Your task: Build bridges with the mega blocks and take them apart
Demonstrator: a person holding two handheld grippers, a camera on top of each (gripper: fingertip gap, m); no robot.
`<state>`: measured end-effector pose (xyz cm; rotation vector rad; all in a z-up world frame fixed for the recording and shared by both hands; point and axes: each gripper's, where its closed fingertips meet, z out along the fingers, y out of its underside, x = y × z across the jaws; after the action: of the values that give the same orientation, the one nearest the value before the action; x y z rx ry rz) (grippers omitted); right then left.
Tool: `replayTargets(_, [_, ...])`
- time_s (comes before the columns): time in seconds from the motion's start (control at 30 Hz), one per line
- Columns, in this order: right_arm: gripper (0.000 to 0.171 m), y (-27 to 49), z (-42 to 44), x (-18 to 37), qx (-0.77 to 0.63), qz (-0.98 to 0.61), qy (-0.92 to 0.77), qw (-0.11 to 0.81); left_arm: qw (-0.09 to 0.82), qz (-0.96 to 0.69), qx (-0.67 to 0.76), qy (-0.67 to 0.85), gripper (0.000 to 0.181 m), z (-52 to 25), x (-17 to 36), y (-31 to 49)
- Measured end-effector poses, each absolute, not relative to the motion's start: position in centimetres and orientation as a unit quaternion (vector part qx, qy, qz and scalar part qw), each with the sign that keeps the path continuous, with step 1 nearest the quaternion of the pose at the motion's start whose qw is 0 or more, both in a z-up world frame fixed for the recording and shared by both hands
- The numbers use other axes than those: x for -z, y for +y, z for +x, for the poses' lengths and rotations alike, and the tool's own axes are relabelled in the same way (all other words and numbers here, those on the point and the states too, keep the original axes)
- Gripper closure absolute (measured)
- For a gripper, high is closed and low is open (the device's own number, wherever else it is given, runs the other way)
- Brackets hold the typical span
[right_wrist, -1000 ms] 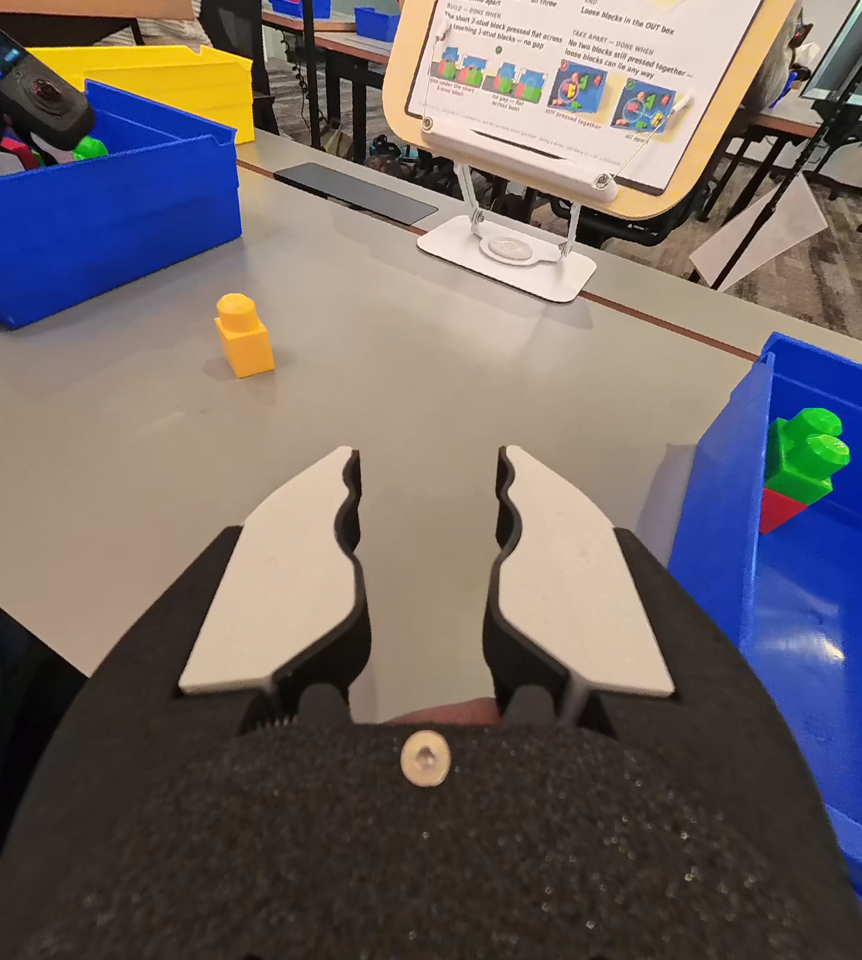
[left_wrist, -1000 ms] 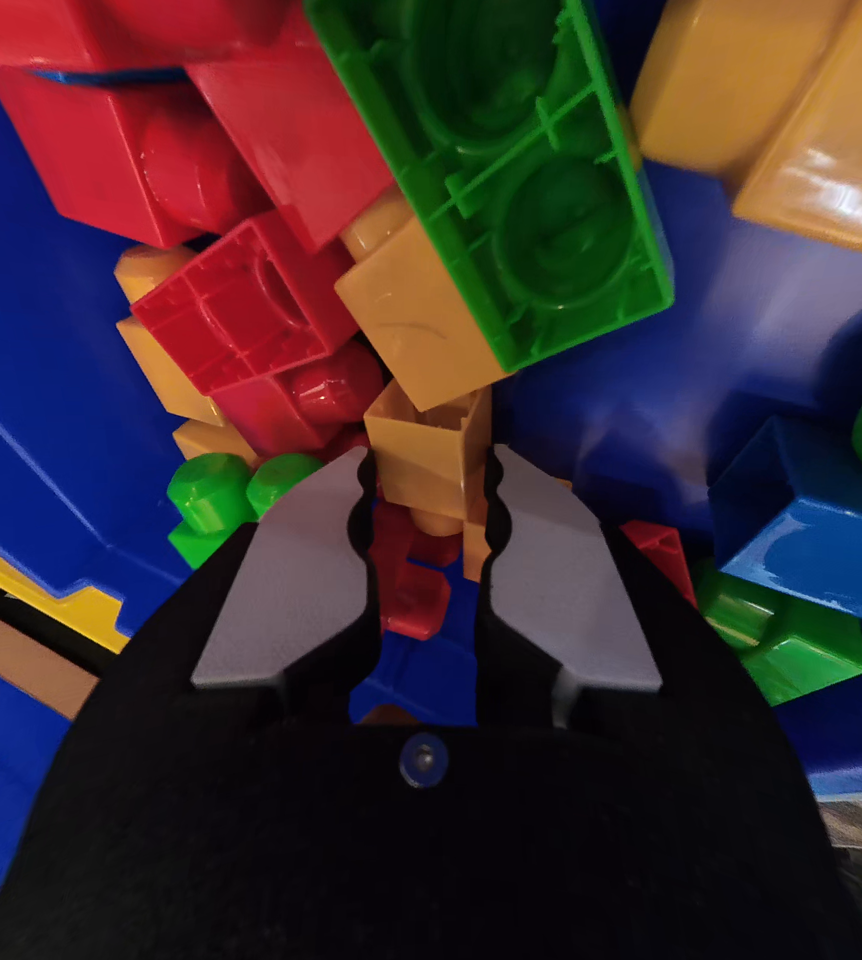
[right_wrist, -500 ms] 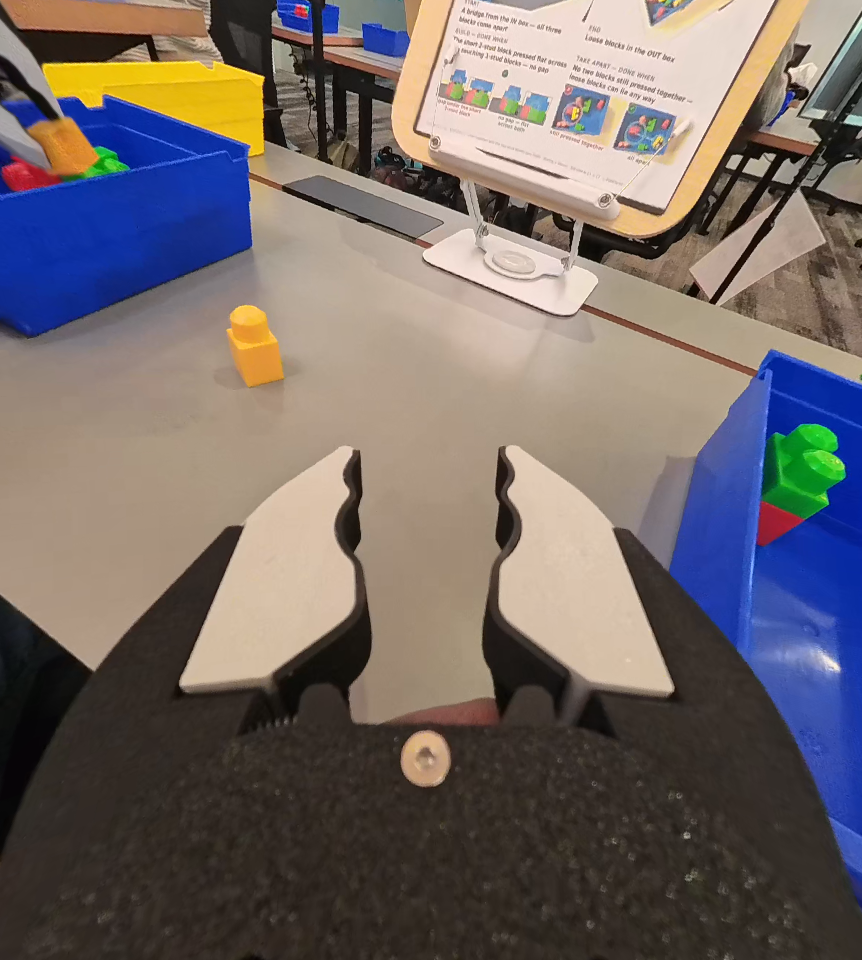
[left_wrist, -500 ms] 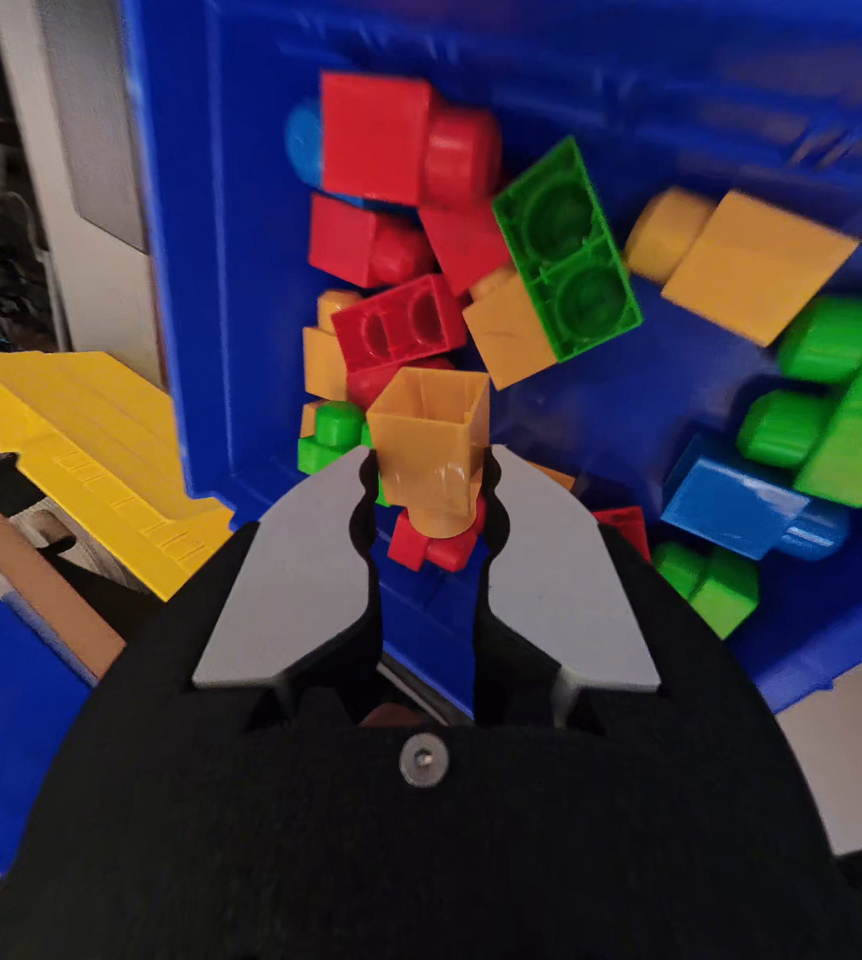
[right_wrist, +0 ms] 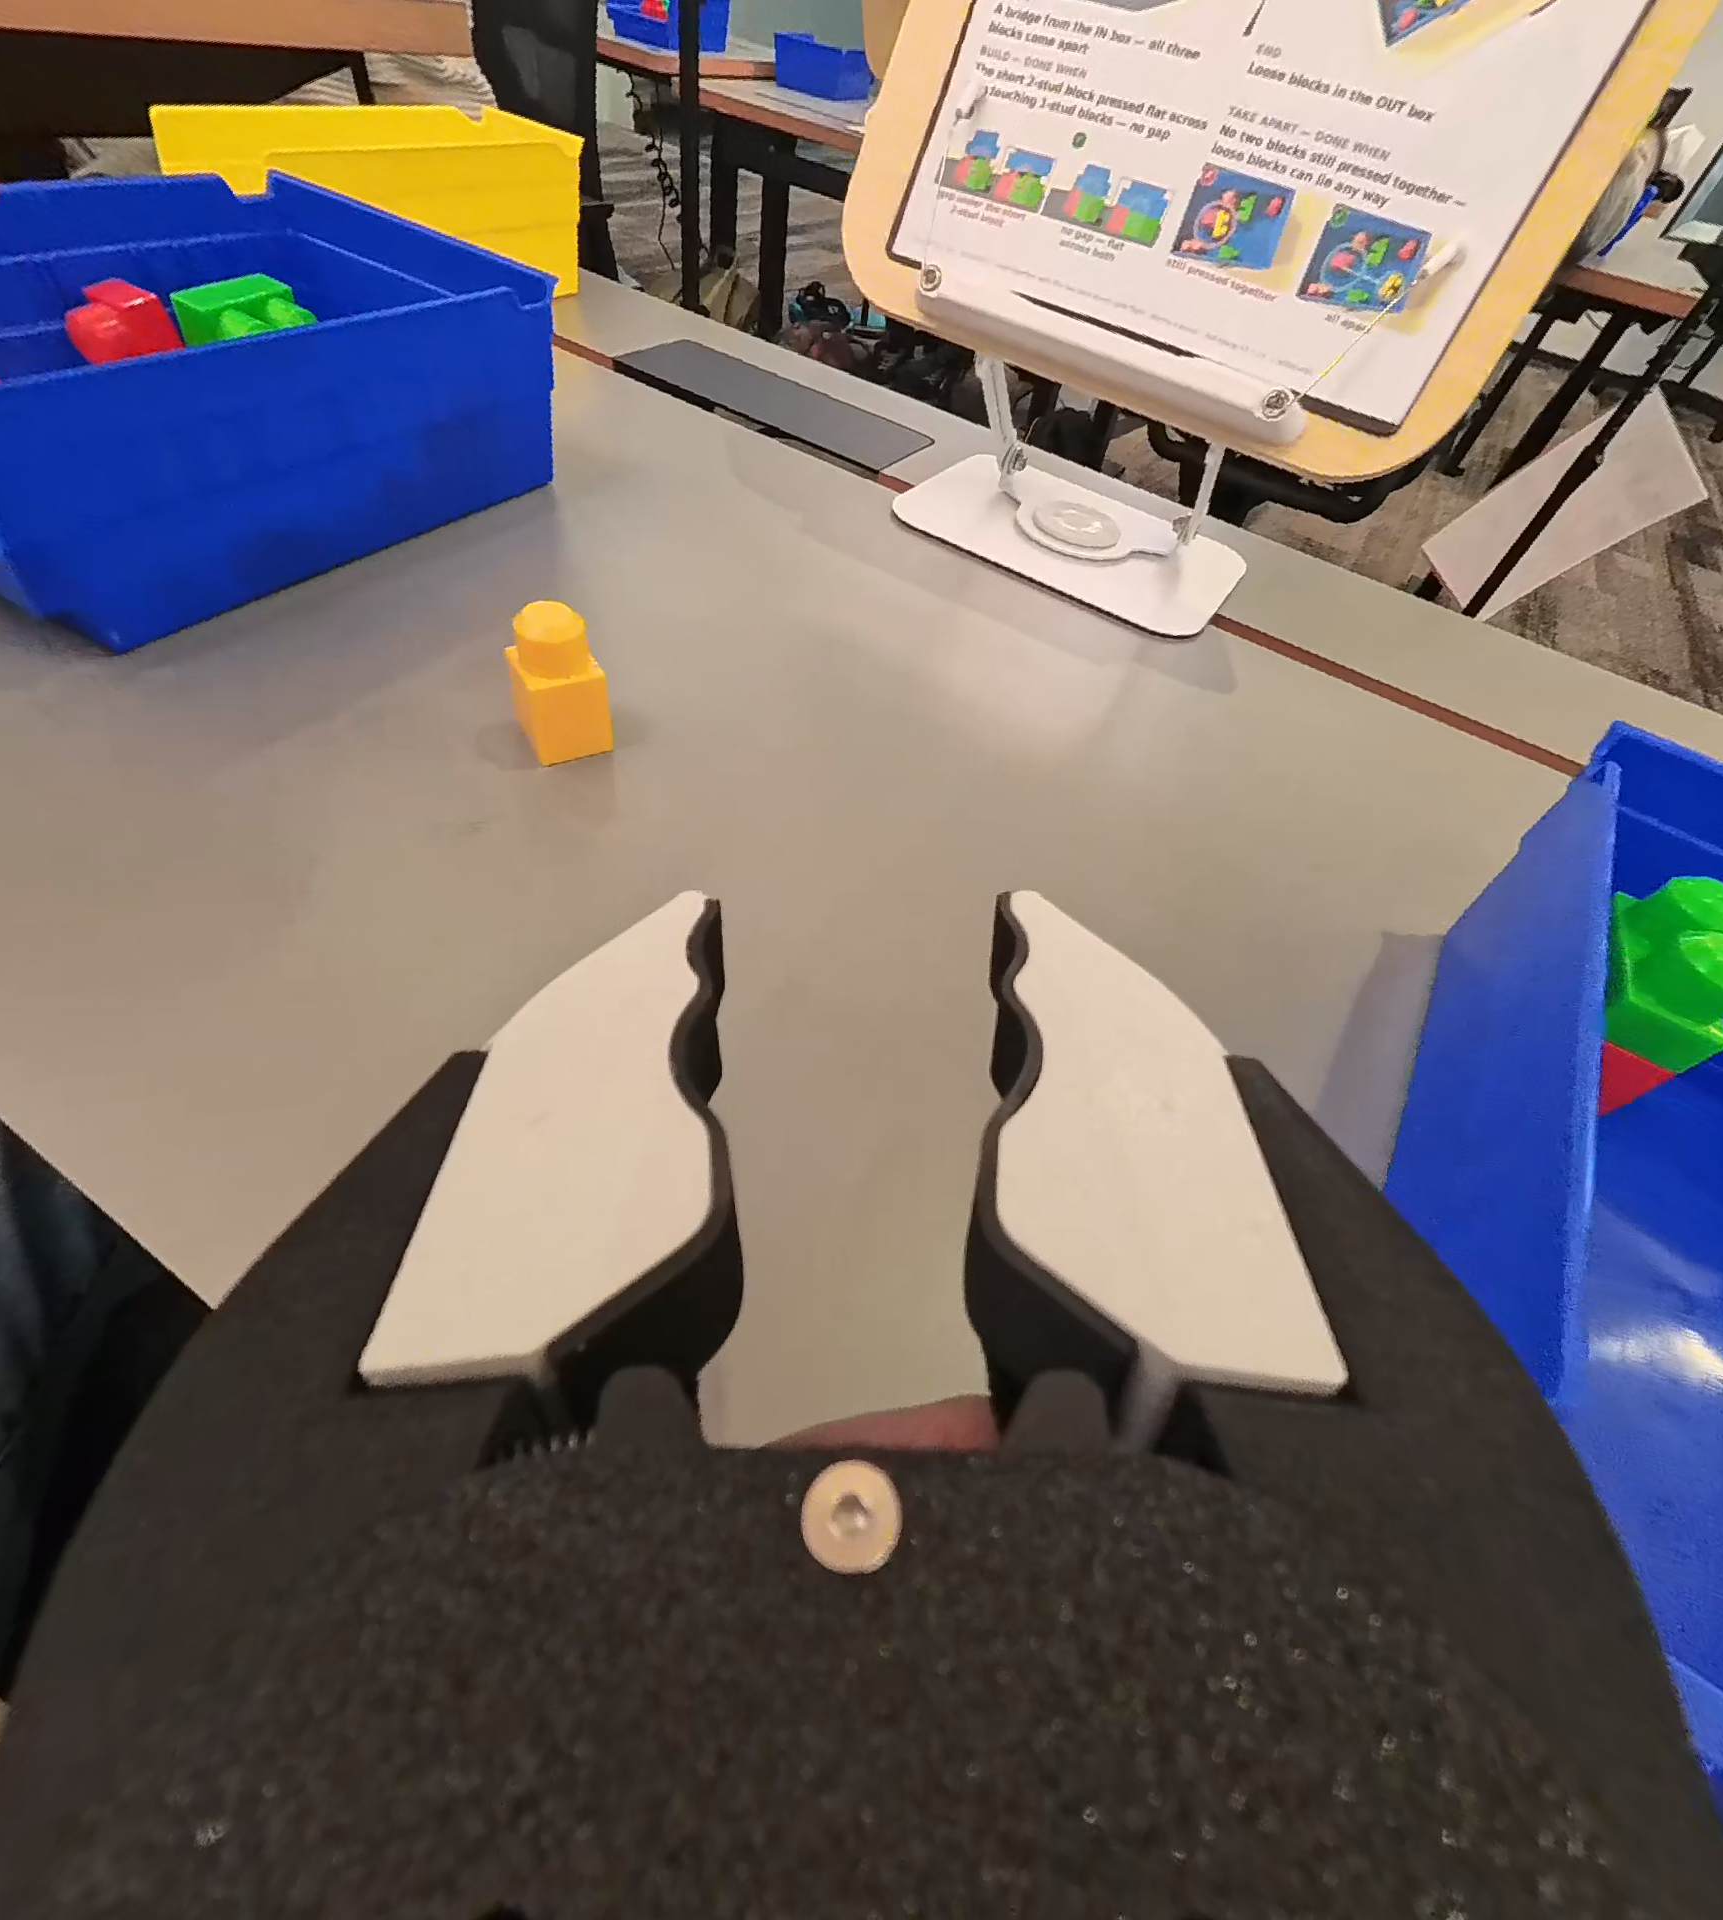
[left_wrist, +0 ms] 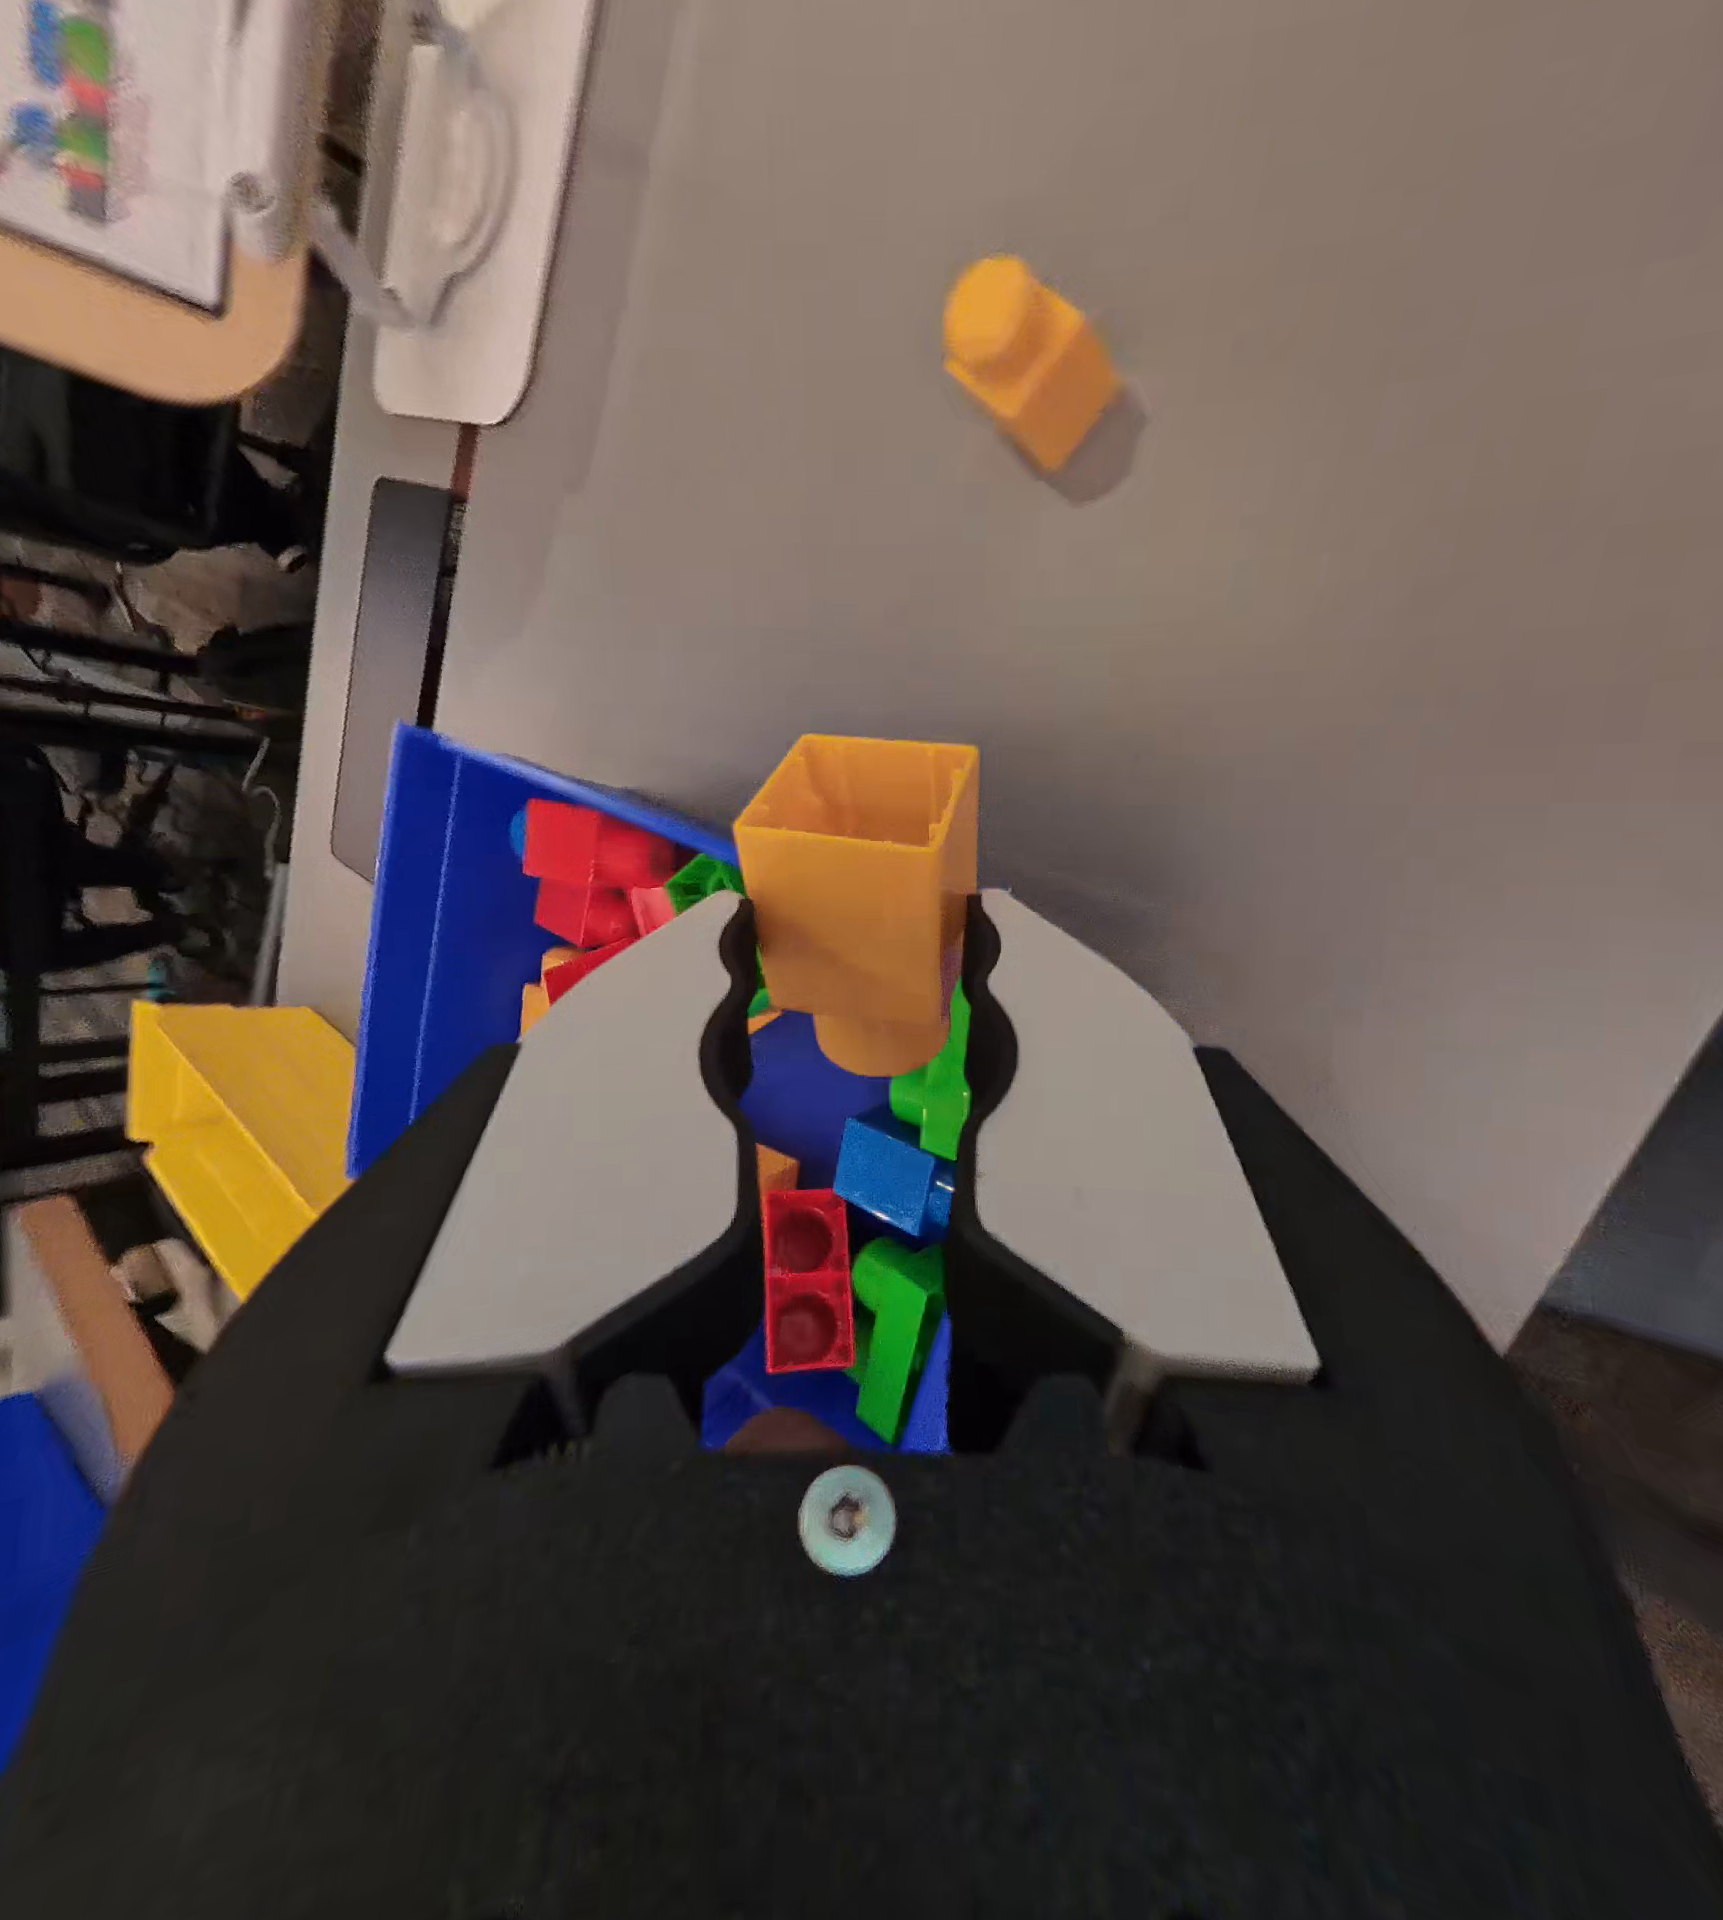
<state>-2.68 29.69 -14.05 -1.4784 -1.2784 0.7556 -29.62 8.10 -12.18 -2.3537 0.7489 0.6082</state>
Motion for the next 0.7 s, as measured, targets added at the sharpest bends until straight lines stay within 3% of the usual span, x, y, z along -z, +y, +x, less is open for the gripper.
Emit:
replayTargets(0.17, [0.122,29.4,-2.8,14.1,-0.312,-0.609,-0.531,0.499,0.221,-0.872,-0.235,0.369,0.144,-25.8,15.2,9.1])
replayTargets(0.7, [0.122,29.5,-2.5,13.8,-0.303,-0.606,-0.536,0.504,-0.129,-0.748,-0.334,0.559,0.144,-27.3,23.3,15.2])
